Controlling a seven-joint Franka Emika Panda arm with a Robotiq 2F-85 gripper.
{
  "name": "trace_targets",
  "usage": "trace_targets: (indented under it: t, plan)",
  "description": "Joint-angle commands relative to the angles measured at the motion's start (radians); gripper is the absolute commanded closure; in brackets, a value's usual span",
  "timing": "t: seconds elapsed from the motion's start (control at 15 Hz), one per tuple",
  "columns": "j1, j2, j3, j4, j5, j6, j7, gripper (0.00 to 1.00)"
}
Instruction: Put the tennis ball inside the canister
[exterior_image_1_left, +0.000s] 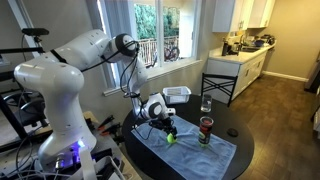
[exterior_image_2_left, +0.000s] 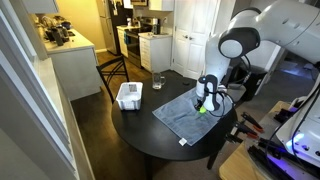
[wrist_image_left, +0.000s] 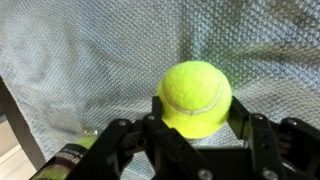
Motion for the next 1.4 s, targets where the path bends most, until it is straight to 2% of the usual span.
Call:
trace_targets:
  t: [0.0, 0.27, 0.6, 1.0, 1.33]
  plan:
    - [0.074, -0.101, -0.039, -0.163, 0.102, 0.13, -0.059, 0.61]
    - [0.156, -0.14, -0.083, -0.231, 0.242, 0.182, -0.099, 0.61]
    - [0.223, -0.156, -0.147, -0.244, 0.357, 0.174, -0.119, 0.61]
    - [0.253, -0.201, -0.234, -0.241, 0.397, 0.174, -0.123, 0.61]
    - [0.252, -0.258, -0.291, -0.239, 0.395, 0.169, -0.127, 0.61]
